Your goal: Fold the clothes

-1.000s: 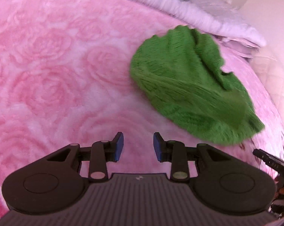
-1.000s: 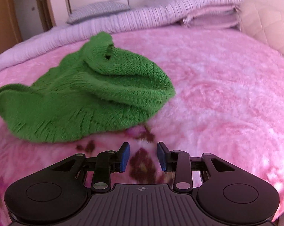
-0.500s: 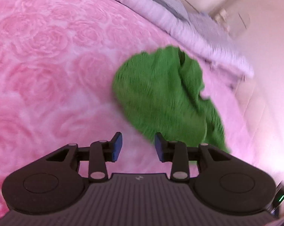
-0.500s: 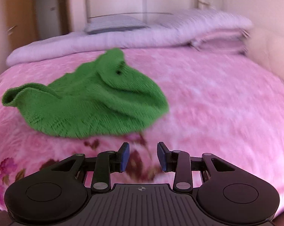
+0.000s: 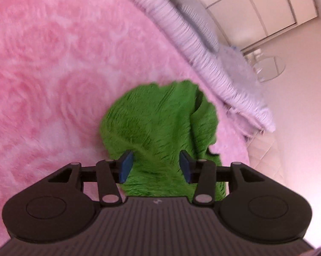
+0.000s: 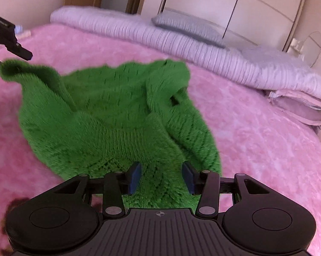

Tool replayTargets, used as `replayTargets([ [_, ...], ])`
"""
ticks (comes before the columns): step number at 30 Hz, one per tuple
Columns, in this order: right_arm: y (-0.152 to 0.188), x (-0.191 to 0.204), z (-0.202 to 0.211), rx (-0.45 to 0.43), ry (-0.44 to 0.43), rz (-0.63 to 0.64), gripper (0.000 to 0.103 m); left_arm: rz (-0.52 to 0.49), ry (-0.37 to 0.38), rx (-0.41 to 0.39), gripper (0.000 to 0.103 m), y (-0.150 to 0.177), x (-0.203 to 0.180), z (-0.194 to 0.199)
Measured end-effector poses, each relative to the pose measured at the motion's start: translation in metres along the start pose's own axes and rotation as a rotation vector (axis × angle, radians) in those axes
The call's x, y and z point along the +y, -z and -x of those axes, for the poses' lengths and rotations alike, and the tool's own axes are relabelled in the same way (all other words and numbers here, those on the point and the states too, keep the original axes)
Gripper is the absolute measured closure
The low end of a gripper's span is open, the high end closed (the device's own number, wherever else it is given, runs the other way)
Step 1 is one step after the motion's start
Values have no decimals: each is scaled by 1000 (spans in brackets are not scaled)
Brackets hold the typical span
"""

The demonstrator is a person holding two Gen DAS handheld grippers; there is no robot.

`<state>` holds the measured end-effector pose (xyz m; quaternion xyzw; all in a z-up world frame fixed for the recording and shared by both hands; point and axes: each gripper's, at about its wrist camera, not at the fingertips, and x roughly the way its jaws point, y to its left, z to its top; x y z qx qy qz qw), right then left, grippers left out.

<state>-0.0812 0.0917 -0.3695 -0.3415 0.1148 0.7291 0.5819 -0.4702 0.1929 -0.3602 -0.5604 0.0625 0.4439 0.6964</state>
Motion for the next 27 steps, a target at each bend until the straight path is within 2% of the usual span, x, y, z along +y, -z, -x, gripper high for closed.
replayTargets([
  [4, 9, -4, 26, -7, 3, -51, 56, 8, -46, 3, 57, 9, -9, 8],
  [9, 13, -10, 43, -23, -9, -104, 55, -8, -71, 42, 57, 13, -17, -6],
  [17, -2, -34, -13, 11, -92, -150, 54, 26, -72, 71, 59, 13, -6, -23],
  [18, -3, -38, -23, 18, -102, -157, 54, 26, -66, 75, 62, 14, -5, -24],
  [20, -1, -45, -36, 33, -126, -193, 55, 18, -51, 79, 76, 16, -2, -25],
  [21, 1, -49, -37, 33, -146, -223, 62, 2, -40, 81, 91, 17, -3, -24],
  [22, 3, -51, -30, 11, -161, -242, 88, -22, -34, 78, 96, 20, -4, -19],
  [27, 30, -46, 52, -137, -181, -204, 91, -141, -2, 47, 97, 45, 5, 28],
])
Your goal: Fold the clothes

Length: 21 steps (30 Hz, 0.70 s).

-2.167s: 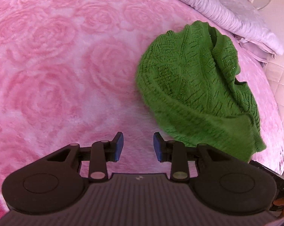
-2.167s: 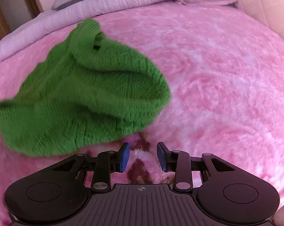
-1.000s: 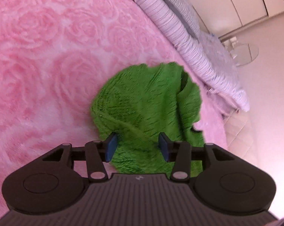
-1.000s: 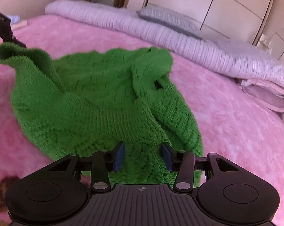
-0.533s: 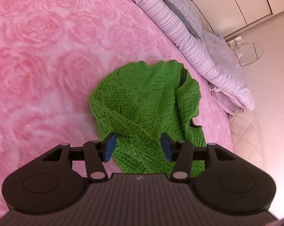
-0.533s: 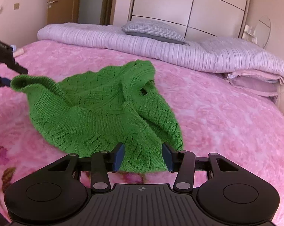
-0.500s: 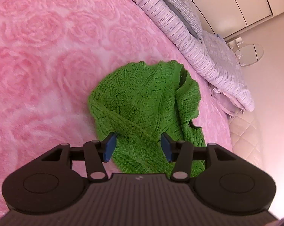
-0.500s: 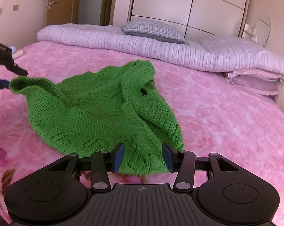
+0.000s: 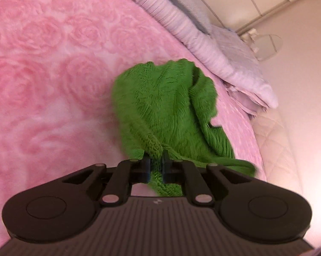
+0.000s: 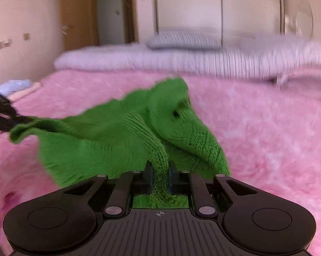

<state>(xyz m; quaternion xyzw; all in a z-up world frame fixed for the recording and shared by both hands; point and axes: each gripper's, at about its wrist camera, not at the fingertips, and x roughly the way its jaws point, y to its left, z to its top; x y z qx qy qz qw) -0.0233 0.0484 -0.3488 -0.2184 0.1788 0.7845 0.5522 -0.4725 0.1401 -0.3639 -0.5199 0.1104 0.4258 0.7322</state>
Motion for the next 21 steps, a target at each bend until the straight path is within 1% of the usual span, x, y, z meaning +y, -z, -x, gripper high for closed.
replayTargets([
  [1, 10, 4, 17, 13, 12, 19, 91, -16, -3, 0, 97, 8, 6, 11],
  [2, 21, 9, 35, 27, 24, 37, 92, -27, -24, 8, 97, 16, 15, 23],
  [3, 31, 13, 52, 41, 36, 56, 91, -25, -58, 18, 98, 24, 25, 32],
  [4, 44, 15, 65, 76, 63, 54, 91, -18, -109, 27, 98, 33, 35, 42],
  [5, 59, 15, 73, 142, 108, 25, 91, -10, -171, 31, 98, 40, 46, 51],
  [6, 74, 14, 80, 202, 150, -19, 91, 0, -205, 31, 97, 46, 53, 57],
  [8, 99, 7, 93, 273, 201, -172, 89, 34, -224, 27, 97, 55, 60, 67],
  [9, 108, 5, 99, 277, 207, -254, 88, 51, -234, 25, 93, 60, 64, 71],
  [10, 112, 4, 106, 248, 195, -338, 84, 69, -221, 20, 85, 63, 65, 74],
  [11, 114, 2, 112, 214, 174, -425, 73, 85, -185, 11, 80, 65, 62, 73],
  [12, 113, 1, 113, 179, 141, -510, 66, 94, -156, 2, 70, 65, 58, 71],
  [13, 110, 0, 110, 149, 106, -588, 50, 94, -134, -2, 68, 65, 53, 65],
  [14, 107, -1, 107, 118, 71, -665, 43, 88, -123, 2, 68, 64, 48, 57],
  [16, 101, -2, 99, 71, 5, -806, 42, 80, -122, 19, 68, 62, 42, 39],
  [18, 93, -2, 82, 86, -30, -890, 42, 93, -133, 36, 68, 64, 40, 21],
  [20, 91, 0, 68, 115, -12, -918, 42, 114, -130, 19, 68, 64, 40, 10],
  [21, 90, 1, 64, 108, 1, -921, 42, 124, -122, 8, 68, 63, 41, 8],
])
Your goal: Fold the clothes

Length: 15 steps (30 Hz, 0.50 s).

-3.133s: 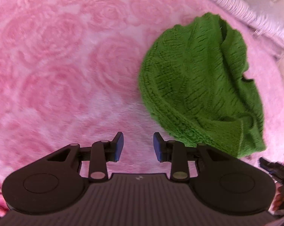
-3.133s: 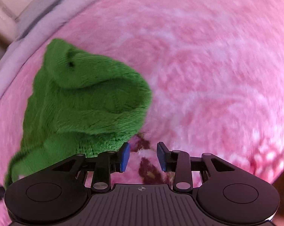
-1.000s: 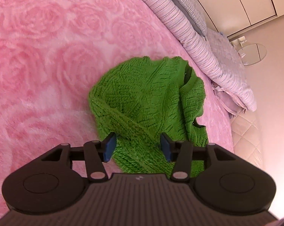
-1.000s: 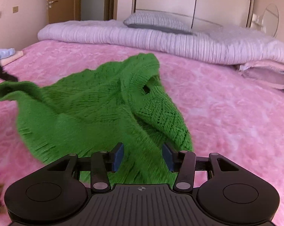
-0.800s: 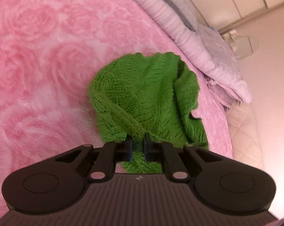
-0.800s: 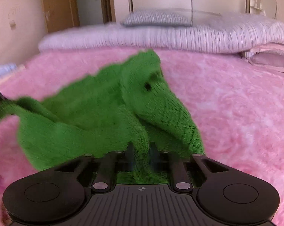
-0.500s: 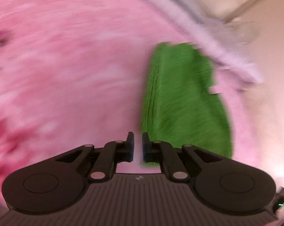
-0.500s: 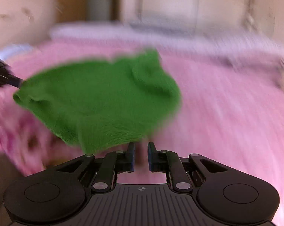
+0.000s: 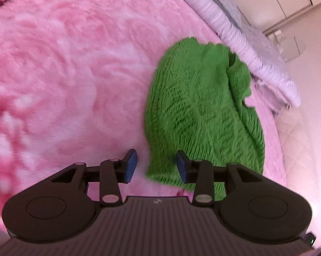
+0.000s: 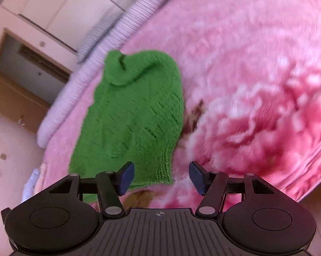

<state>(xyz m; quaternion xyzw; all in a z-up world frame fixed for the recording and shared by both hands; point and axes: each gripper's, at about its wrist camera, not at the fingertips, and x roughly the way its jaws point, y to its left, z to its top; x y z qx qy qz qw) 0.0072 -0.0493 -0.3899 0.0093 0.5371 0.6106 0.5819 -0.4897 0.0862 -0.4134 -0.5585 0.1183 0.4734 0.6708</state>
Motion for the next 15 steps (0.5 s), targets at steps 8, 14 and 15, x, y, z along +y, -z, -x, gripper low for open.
replayTargets([
  [8, -8, 16, -17, 14, 70, 75, 98, -125, 29, -17, 98, 2, -18, 2],
  [14, -5, 9, 29, -30, 68, 136, 99, -222, 66, -31, 99, 32, -25, 46],
  [15, -4, 6, 35, -31, 78, 139, 99, -237, 70, -19, 99, 41, -27, 51],
])
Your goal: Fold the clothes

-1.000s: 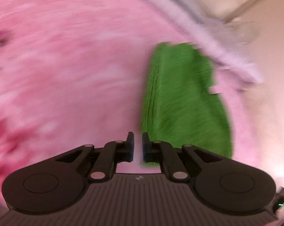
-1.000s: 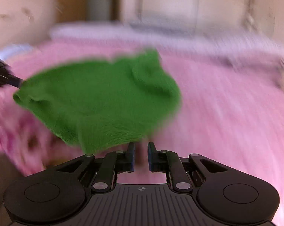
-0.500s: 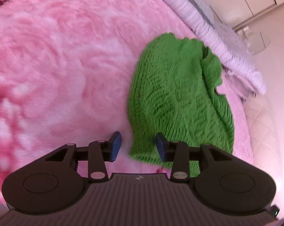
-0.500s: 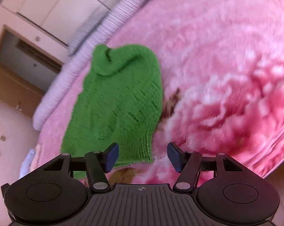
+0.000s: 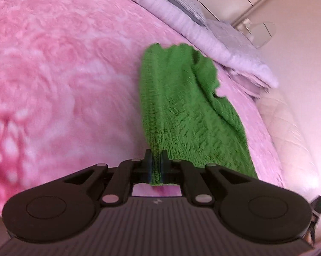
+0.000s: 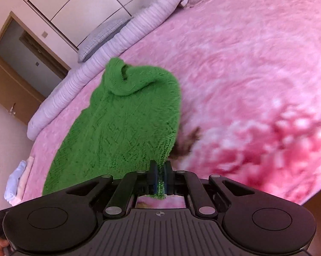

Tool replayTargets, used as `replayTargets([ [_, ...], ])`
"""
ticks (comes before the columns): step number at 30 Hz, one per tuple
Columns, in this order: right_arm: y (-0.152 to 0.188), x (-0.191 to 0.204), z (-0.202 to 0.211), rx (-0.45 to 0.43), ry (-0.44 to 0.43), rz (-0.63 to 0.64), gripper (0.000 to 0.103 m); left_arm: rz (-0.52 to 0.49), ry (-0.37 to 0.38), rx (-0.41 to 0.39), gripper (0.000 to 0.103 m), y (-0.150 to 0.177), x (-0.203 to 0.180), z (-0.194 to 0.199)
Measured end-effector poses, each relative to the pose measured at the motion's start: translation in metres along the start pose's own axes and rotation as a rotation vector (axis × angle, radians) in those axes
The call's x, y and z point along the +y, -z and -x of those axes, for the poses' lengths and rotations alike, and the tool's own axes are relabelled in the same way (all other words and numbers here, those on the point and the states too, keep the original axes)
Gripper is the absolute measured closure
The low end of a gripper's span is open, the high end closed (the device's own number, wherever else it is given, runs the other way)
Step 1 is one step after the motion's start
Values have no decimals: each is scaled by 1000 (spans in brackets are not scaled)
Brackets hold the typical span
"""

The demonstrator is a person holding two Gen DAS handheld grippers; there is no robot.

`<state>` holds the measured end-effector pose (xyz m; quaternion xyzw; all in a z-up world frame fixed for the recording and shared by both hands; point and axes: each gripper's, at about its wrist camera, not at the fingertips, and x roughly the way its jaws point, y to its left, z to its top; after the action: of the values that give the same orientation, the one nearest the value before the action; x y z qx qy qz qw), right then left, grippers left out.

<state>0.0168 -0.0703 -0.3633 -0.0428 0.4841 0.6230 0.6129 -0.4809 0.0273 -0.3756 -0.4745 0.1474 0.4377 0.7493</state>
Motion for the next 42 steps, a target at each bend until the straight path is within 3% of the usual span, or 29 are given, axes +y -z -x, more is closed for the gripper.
replayTargets([
  [5, 10, -19, 28, 3, 55, 11, 99, -57, 14, 60, 99, 38, -15, 16],
  [8, 19, -24, 32, 42, 81, 58, 97, -90, -97, 107, 98, 46, -13, 13],
  [10, 20, -24, 28, 86, 146, 88, 94, -106, -189, 106, 96, 40, -11, 17],
  [13, 16, -20, 31, 86, 213, 140, 92, -99, -210, 44, 89, 22, -12, 33],
  [16, 1, -15, 37, 29, 118, 142, 92, -137, -212, 11, 85, 1, -26, 28],
  [19, -18, -6, 18, 52, 23, 149, 91, -183, -202, 23, 84, -16, -42, 1],
  [22, -34, 1, -21, 167, -30, 140, 91, -210, -170, 93, 82, -30, -59, -42],
  [24, -43, 8, -52, 295, -7, 170, 91, -235, -180, 165, 82, -39, -71, -75],
  [25, -49, 14, -61, 316, 16, 209, 91, -260, -187, 188, 82, -45, -77, -89],
  [27, -67, 29, -70, 293, 17, 292, 91, -308, -181, 192, 82, -59, -87, -109],
  [29, -94, 37, -73, 233, -68, 304, 90, -346, -168, 177, 82, -74, -96, -126],
  [32, -138, 34, -99, 198, -216, 214, 88, -359, -159, 145, 81, -103, -101, -153],
  [36, -178, 19, -151, 235, -369, 38, 82, -382, -171, 119, 81, -132, -101, -187],
  [42, -208, 5, -231, 259, -516, -254, 72, -374, -152, 110, 81, -157, -97, -217],
])
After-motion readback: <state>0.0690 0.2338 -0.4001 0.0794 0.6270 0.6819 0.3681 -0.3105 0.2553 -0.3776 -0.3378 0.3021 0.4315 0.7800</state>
